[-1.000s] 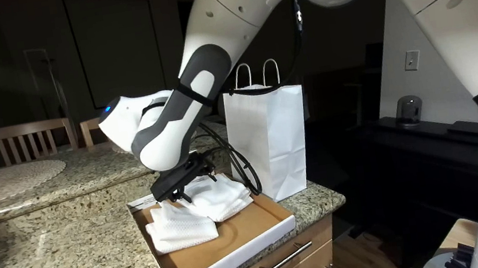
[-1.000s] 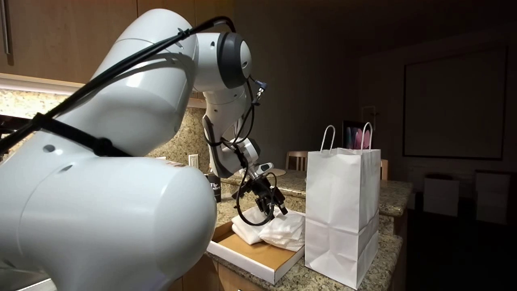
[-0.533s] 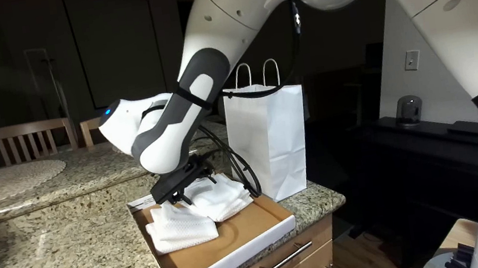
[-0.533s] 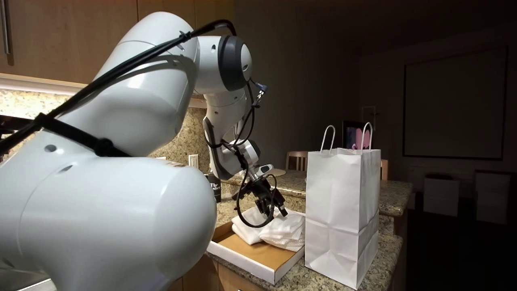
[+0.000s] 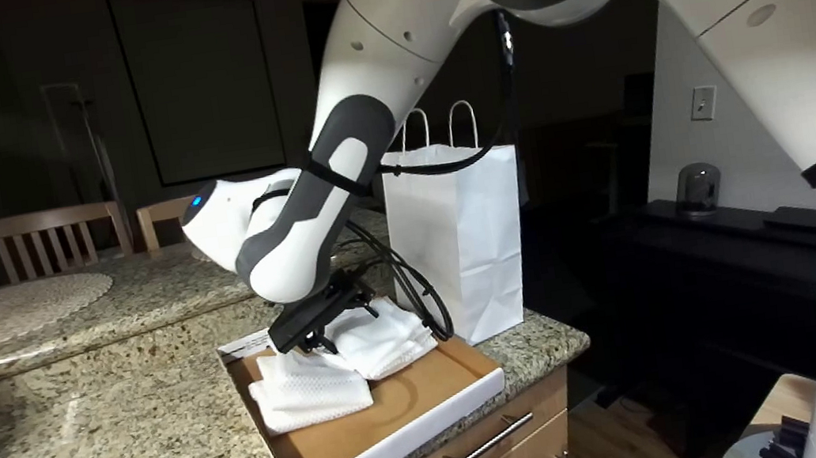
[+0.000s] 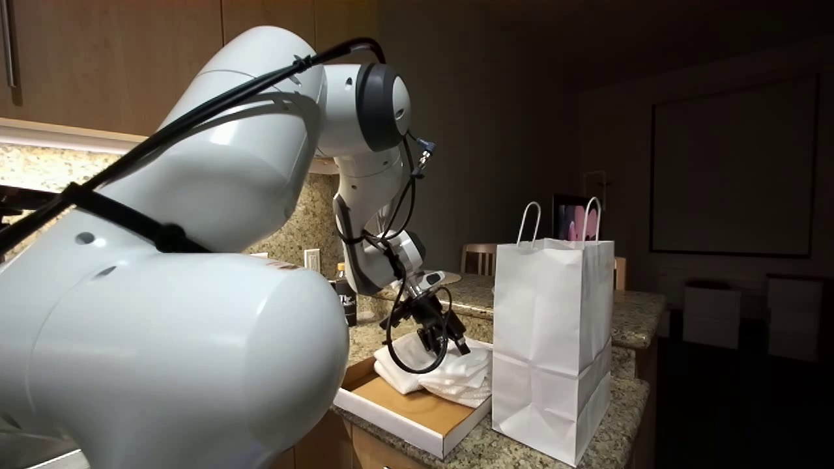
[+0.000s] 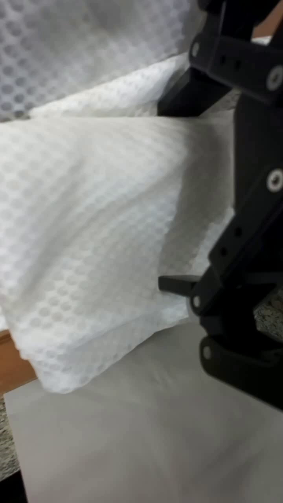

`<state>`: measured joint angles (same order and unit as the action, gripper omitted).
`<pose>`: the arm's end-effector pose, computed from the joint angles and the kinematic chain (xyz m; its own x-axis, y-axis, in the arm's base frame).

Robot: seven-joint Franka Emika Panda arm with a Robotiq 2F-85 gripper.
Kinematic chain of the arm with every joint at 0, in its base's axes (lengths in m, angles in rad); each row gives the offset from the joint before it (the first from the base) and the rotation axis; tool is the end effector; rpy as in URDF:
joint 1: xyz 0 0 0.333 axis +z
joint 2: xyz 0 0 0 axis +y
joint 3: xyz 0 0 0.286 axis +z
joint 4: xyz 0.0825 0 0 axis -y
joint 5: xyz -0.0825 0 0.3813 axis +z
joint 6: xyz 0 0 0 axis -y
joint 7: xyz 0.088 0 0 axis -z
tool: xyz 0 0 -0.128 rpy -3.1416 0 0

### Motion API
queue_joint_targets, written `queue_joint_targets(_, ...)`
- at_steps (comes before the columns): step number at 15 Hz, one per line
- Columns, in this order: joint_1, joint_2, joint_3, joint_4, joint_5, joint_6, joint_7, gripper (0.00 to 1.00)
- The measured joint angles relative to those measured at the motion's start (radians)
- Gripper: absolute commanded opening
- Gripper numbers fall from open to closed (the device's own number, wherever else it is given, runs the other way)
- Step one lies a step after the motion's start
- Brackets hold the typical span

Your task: Put the white towels inside the bag

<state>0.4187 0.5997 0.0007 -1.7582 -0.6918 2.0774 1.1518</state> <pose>0.5820 0.2111 0.1745 0.9399 -0.2135 0.2665 -0.3252 -0.7977 0.5078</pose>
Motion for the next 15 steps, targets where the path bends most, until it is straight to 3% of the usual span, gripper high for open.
queue_joint_targets(9,-0.039,0.037,-0.02,0.026,0.021,-0.082,-0.005,1.0)
queue_joint_targets(11,-0.044,0.05,-0.012,0.044,0.051,-0.11,-0.026,0.74)
queue_joint_targets(15,-0.058,0.058,0.006,0.071,0.128,-0.118,-0.093,0.47)
